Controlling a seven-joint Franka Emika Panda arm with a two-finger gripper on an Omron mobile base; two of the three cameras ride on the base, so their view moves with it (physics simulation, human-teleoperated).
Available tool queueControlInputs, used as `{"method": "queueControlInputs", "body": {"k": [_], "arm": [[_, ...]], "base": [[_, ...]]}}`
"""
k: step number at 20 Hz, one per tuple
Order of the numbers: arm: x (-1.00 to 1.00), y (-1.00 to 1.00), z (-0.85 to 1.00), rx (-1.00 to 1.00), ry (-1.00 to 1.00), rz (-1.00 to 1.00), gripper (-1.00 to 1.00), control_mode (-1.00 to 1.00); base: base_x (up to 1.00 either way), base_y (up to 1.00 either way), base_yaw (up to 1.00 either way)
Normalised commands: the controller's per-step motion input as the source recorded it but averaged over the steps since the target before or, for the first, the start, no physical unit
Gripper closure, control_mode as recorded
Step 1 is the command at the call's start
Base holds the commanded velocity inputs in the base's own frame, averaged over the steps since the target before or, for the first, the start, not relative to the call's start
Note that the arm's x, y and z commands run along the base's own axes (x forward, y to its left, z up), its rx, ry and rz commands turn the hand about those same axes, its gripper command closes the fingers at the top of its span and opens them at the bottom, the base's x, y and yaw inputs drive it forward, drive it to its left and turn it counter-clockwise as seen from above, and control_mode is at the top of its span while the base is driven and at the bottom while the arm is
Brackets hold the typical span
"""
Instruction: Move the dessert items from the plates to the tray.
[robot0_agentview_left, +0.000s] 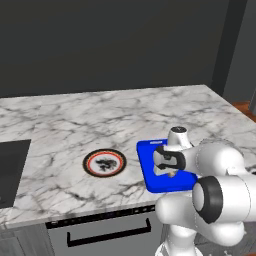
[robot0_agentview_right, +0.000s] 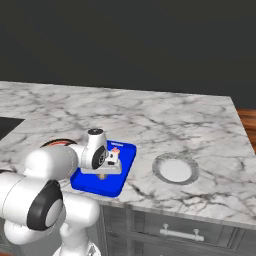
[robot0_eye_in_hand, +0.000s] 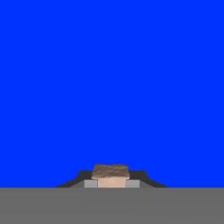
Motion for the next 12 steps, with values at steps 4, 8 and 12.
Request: {"method": "queueControlInputs", "body": {"k": [4,8,12], "arm": [[0.0,0.0,0.0,0.0,0.0,0.0,1.0,-1.0],[0.0,0.0,0.0,0.0,0.0,0.0,-1.0,-1.0],[0.0,0.0,0.0,0.0,0.0,0.0,-1.0,-1.0]], "base": [[0.0,0.0,0.0],[0.0,0.0,0.0],[0.0,0.0,0.0]]}}
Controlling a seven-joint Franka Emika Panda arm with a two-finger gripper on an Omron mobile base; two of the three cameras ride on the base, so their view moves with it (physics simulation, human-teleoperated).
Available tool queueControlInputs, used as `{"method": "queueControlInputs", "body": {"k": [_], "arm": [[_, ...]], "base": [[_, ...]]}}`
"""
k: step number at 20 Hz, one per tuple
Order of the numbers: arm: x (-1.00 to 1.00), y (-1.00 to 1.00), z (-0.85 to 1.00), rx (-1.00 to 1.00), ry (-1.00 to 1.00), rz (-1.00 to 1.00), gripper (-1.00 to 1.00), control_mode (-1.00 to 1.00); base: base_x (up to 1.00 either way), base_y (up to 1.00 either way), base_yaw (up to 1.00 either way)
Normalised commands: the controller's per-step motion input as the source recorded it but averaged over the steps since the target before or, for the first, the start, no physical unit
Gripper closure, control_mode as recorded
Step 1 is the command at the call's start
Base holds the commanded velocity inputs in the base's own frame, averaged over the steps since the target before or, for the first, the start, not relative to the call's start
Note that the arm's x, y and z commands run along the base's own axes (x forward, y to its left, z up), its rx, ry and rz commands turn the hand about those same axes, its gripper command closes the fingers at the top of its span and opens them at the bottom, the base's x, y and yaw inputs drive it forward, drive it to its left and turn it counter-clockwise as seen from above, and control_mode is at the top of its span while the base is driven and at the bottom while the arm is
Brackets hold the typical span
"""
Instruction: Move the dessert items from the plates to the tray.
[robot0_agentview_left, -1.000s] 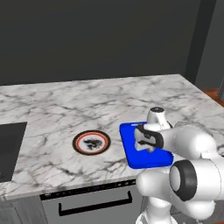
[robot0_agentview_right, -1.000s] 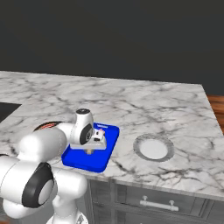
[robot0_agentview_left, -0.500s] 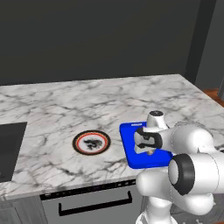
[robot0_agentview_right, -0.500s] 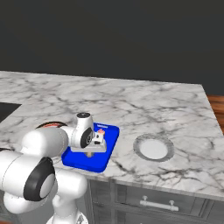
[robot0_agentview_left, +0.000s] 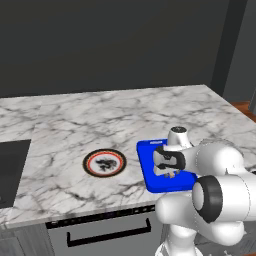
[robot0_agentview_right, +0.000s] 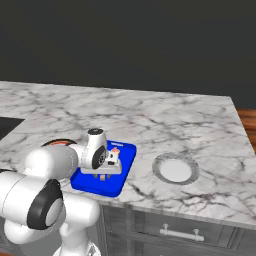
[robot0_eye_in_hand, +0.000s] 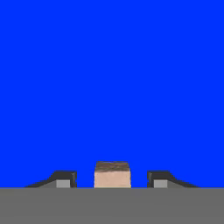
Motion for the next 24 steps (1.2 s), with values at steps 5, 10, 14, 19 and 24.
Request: {"method": "queueControlInputs", "body": {"k": [5,10,14,19,24], "arm": [[0.0,0.0,0.17,0.0,0.0,0.0,-1.0,-1.0],[-0.04,0.0,0.51,0.0,-0.01,0.0,-1.0,-1.0],[-0.02,0.0,0.59,0.0,-0.01,0.0,-1.0,-1.0],[-0.09,-0.01,0.59,0.0,0.0,0.0,-1.0,-1.0],[-0.13,-0.03,0.53,0.0,0.0,0.0,-1.0,-1.0]], "base": [[0.0,0.0,0.0],[0.0,0.0,0.0],[0.0,0.0,0.0],[0.0,0.0,0.0],[0.0,0.0,0.0]]}}
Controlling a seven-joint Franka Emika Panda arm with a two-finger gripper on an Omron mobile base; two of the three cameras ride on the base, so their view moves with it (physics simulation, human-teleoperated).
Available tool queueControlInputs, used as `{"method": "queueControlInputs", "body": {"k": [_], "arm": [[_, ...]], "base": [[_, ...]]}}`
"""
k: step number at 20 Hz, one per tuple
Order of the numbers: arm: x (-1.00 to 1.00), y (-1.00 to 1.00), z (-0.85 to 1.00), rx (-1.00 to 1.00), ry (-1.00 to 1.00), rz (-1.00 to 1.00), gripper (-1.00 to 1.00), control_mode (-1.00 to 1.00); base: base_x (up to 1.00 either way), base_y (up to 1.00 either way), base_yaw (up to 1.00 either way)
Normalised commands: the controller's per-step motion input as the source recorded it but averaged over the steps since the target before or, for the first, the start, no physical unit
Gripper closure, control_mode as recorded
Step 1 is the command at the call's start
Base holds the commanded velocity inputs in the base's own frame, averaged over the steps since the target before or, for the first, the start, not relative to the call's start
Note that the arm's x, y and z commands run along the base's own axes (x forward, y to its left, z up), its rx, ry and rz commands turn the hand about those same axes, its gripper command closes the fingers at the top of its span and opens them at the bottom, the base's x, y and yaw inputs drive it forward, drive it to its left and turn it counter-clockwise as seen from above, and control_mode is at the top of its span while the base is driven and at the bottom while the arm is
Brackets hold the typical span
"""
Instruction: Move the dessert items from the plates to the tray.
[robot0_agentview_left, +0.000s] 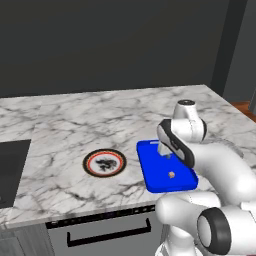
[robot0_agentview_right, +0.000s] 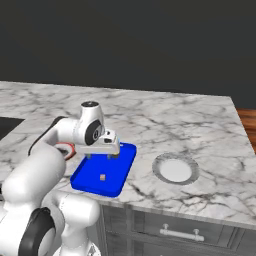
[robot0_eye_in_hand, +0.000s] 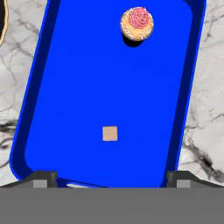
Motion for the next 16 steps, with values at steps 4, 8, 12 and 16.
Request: {"method": "queueControlInputs", "body": {"k": [4,8,12,16], "arm": [[-0.22,-0.04,0.5,0.0,0.0,0.0,-1.0,-1.0],[-0.27,-0.04,0.44,0.0,0.0,0.0,-1.0,-1.0],[-0.26,0.0,0.42,0.0,0.0,0.0,-1.0,-1.0],[-0.28,-0.04,0.37,0.0,0.0,0.0,-1.0,-1.0]], "base": [[0.0,0.0,0.0],[0.0,0.0,0.0],[0.0,0.0,0.0],[0.0,0.0,0.0]]}}
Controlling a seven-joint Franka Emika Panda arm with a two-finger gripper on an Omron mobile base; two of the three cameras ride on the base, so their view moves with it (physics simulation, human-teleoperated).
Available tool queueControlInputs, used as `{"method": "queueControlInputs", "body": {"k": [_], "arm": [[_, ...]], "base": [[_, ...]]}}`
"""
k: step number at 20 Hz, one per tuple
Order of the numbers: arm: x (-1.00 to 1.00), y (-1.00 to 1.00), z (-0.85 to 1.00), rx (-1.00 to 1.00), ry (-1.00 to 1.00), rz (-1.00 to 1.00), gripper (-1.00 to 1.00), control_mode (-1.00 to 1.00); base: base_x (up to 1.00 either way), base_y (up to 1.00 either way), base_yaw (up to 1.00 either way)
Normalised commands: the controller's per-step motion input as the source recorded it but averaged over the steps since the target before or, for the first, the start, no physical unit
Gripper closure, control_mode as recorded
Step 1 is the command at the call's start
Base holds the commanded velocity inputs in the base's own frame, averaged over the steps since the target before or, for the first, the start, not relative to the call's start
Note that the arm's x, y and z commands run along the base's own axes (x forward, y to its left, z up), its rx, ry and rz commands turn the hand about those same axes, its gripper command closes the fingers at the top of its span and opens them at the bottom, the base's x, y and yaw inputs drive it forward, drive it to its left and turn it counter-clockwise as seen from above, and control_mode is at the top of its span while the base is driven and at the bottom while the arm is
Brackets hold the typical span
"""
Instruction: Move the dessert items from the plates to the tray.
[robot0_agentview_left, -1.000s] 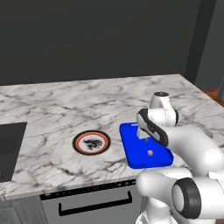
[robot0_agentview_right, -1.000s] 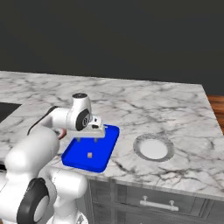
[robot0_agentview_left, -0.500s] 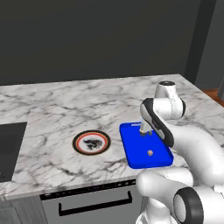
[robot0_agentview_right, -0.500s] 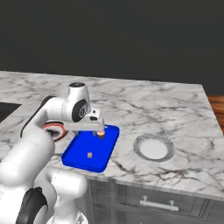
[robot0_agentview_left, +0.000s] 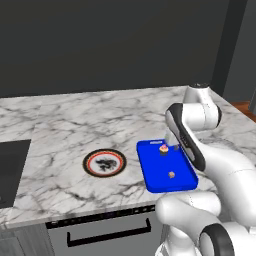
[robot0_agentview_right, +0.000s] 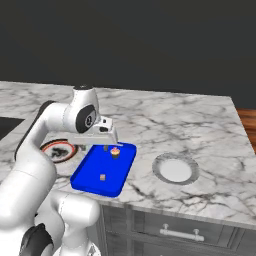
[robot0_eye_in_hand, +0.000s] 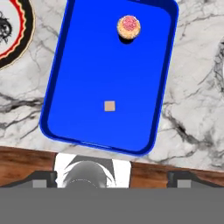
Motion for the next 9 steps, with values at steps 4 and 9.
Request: {"method": "queueControlInputs", "body": {"k": [4,9], "arm": [[-0.32,-0.03,0.33,0.0,0.0,0.0,-1.0,-1.0],[-0.34,0.0,0.33,0.0,0.0,0.0,-1.0,-1.0]], "base": [[0.0,0.0,0.0],[0.0,0.0,0.0]]}}
